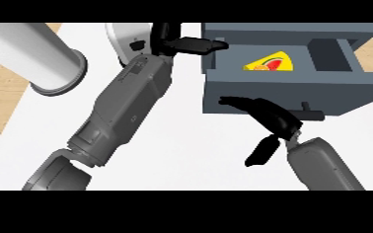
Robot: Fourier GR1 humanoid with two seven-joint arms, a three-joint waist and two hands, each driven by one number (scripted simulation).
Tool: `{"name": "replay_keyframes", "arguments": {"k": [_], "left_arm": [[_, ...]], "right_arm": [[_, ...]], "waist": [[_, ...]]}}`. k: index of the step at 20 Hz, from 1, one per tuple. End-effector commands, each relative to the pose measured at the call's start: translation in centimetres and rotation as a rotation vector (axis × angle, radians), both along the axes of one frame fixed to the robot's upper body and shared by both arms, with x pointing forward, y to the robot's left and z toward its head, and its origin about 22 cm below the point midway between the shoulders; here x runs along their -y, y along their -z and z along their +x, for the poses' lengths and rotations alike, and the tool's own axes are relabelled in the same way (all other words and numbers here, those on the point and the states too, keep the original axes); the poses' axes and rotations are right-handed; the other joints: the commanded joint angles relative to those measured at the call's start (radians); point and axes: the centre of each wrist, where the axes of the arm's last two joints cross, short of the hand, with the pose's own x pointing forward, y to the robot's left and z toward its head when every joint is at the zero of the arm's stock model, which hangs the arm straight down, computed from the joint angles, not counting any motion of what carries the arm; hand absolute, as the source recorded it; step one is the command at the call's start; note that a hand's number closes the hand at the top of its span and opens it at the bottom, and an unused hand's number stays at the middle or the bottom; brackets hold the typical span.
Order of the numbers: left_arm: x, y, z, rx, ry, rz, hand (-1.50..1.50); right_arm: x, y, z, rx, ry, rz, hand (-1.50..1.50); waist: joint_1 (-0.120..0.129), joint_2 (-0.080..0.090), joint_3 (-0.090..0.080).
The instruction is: Pick up the cup, place it into the drawer and close the drawer
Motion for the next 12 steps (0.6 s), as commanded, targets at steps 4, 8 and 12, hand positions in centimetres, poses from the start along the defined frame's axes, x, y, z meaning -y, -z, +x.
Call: {"name": "replay_keyframes", "arguments": {"k": [4, 8, 12], "left_arm": [[-3.0, 1.2, -0.5, -0.004, 0.020, -0.026, -1.50], [-4.2, 2.6, -1.1, -0.012, 0.012, -0.049, -1.50], [-5.9, 2.9, -1.3, -0.017, 0.043, -0.041, -1.50]], "right_arm": [[2.4, 4.6, 4.5, -0.037, 0.071, -0.105, 1.50], [3.2, 4.5, 6.7, 0.046, 0.104, -0.024, 1.50], [4.7, 2.2, 9.3, 0.128, 0.185, 0.045, 1.50]], "waist": [[0.067, -0.002, 0.002], [0.084, 0.004, 0.003], [0.106, 0.012, 0.004]]}}
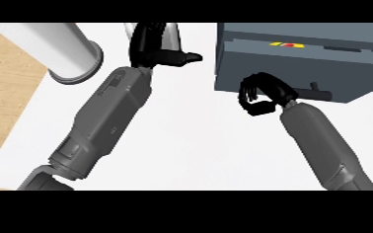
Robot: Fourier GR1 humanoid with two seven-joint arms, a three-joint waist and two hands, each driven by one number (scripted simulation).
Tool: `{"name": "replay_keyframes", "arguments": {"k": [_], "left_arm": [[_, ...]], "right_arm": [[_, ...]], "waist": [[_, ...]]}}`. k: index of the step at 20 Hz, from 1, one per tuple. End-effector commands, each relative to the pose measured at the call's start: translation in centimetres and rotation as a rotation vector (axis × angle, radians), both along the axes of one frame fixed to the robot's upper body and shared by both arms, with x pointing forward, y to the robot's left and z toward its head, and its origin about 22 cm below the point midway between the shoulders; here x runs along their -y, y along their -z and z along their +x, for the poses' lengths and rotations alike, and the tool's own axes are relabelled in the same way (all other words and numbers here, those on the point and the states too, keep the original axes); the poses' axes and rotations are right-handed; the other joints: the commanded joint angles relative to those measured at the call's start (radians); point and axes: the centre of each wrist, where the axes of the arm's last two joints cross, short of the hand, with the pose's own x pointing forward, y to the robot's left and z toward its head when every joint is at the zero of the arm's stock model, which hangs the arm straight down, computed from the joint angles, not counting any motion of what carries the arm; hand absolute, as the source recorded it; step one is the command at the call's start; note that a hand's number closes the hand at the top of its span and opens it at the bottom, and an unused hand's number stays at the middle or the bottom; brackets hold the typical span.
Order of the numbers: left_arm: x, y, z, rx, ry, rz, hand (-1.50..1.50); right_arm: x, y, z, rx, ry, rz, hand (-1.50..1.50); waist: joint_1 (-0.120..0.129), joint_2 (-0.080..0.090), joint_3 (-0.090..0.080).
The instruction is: Pick up the cup, place it into the drawer and close the drawer
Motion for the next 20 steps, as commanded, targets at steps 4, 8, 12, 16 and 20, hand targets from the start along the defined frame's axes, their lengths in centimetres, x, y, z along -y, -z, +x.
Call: {"name": "replay_keyframes", "arguments": {"k": [4, 8, 12, 16, 20], "left_arm": [[-1.7, 1.2, -0.9, -0.001, 0.035, -0.004, -1.50], [-2.6, 0.3, -0.8, 0.005, 0.045, -0.005, -1.50], [-4.4, 1.3, -1.1, -0.002, 0.053, 0.012, -1.50], [-4.8, 1.3, -1.2, 0.002, 0.070, 0.028, -1.50], [-4.3, 1.0, -1.3, -0.001, 0.087, 0.002, -1.50]], "right_arm": [[3.3, -4.8, 4.4, 0.134, 0.139, 0.111, 1.50], [5.5, -7.5, 5.3, 0.167, 0.222, 0.121, 1.50], [5.8, -8.7, 5.7, 0.163, 0.251, 0.156, 1.50], [7.1, -10.5, 5.8, 0.179, 0.242, 0.197, 1.50], [8.5, -12.0, 5.7, 0.175, 0.225, 0.204, 1.50]], "waist": [[0.041, 0.016, 0.003], [0.068, 0.020, 0.004], [0.089, 0.026, 0.002], [0.097, 0.033, 0.002], [0.102, 0.029, 0.002]]}}
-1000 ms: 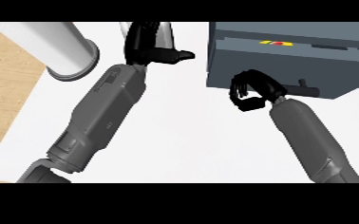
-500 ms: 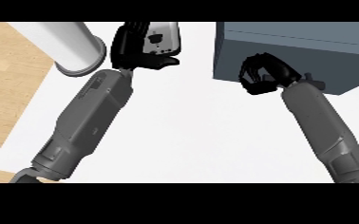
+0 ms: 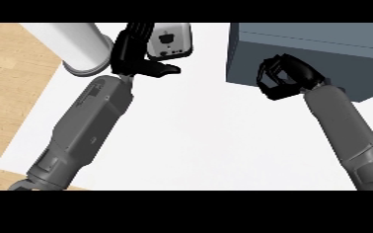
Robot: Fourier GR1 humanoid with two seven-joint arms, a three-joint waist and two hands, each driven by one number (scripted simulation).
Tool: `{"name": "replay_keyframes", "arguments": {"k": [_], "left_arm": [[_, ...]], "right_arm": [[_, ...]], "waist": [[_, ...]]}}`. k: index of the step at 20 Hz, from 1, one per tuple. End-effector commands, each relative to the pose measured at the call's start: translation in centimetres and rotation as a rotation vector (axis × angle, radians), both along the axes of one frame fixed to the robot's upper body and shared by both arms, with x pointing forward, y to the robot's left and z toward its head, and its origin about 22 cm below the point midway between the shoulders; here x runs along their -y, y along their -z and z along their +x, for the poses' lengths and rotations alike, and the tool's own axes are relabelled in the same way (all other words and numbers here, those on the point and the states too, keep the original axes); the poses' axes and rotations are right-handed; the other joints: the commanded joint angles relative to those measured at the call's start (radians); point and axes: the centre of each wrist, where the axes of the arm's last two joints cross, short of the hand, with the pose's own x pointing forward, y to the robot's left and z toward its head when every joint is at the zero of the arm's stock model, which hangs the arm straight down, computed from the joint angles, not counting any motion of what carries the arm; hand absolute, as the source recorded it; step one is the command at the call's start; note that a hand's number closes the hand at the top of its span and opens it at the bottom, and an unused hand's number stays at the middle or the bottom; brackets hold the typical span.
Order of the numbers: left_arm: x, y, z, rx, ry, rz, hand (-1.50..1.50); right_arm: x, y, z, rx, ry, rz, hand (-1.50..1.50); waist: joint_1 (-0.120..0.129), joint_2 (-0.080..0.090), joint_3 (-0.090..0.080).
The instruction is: Pick up the cup, place it into the drawer and close the drawer
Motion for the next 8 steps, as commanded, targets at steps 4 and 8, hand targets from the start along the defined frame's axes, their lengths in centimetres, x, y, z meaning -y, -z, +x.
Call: {"name": "replay_keyframes", "arguments": {"k": [4, 8], "left_arm": [[-0.8, 0.2, -0.3, 0.006, 0.025, -0.009, -1.50], [-1.0, 0.5, -0.5, 0.006, 0.030, -0.010, -1.50]], "right_arm": [[3.3, -9.1, 3.0, 0.196, 0.204, -0.030, 1.50], [3.9, -8.6, 2.5, 0.172, 0.201, -0.024, 1.50]], "waist": [[0.052, 0.019, -0.009], [0.055, 0.027, -0.008]]}}
